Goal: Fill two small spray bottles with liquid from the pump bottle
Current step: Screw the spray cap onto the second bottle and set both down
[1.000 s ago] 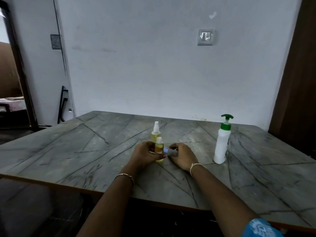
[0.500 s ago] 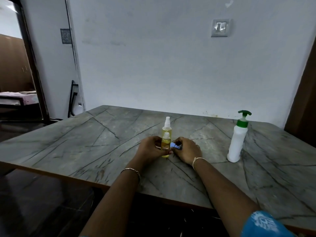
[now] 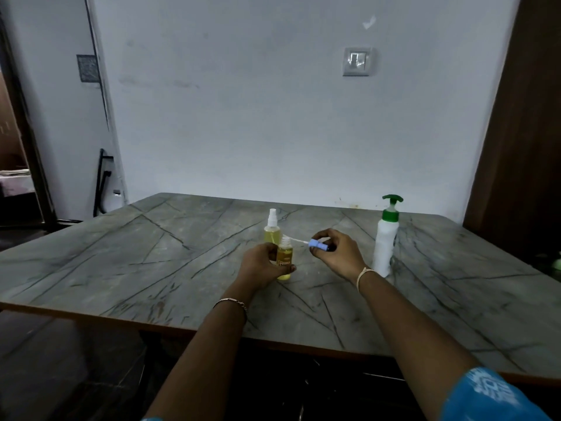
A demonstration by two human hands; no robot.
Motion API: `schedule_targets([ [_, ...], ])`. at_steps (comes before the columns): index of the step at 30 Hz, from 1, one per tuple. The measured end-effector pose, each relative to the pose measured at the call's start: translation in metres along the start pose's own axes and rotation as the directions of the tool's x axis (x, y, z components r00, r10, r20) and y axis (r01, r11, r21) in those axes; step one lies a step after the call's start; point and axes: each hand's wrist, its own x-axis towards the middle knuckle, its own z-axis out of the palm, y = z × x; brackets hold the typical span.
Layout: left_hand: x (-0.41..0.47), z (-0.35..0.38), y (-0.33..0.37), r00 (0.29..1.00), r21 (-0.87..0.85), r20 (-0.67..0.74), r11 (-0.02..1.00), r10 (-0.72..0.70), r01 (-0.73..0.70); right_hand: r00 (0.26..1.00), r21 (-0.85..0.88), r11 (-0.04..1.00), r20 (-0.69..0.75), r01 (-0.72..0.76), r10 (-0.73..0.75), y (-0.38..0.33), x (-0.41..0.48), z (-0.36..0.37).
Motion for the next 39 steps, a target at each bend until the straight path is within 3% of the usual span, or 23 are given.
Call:
schedule_targets([
  [17, 0.031, 0.037, 0.017, 0.999, -0.076, 0.028, 0.996, -0.044, 0.046, 0.952, 0.452, 0.891, -0.252, -0.04, 0.171, 0.005, 0.038, 0.009],
  [24, 0.054, 0.051, 0.018, 0.996, -0.098, 0.069, 0.993, -0.054, 0.061, 0.881, 0.523, 0.85, -0.43, 0.067, 0.195, 0.007, 0.052, 0.021],
  [28, 0.063, 0.058, 0.014, 0.996, -0.13, 0.074, 0.99, -0.053, 0.062, 0.877, 0.565, 0.815, -0.448, 0.13, 0.171, 0.008, 0.055, 0.018],
  [36, 0.064, 0.062, 0.006, 0.996, -0.243, 0.068, 0.967, -0.062, 0.077, 0.876, 0.524, 0.818, -0.479, 0.237, 0.053, 0.006, 0.051, 0.008],
  [39, 0.065, 0.063, 0.005, 0.995, -0.247, 0.065, 0.965, -0.071, 0.085, 0.858, 0.417, 0.861, -0.511, 0.292, -0.043, 0.008, 0.047, 0.009],
])
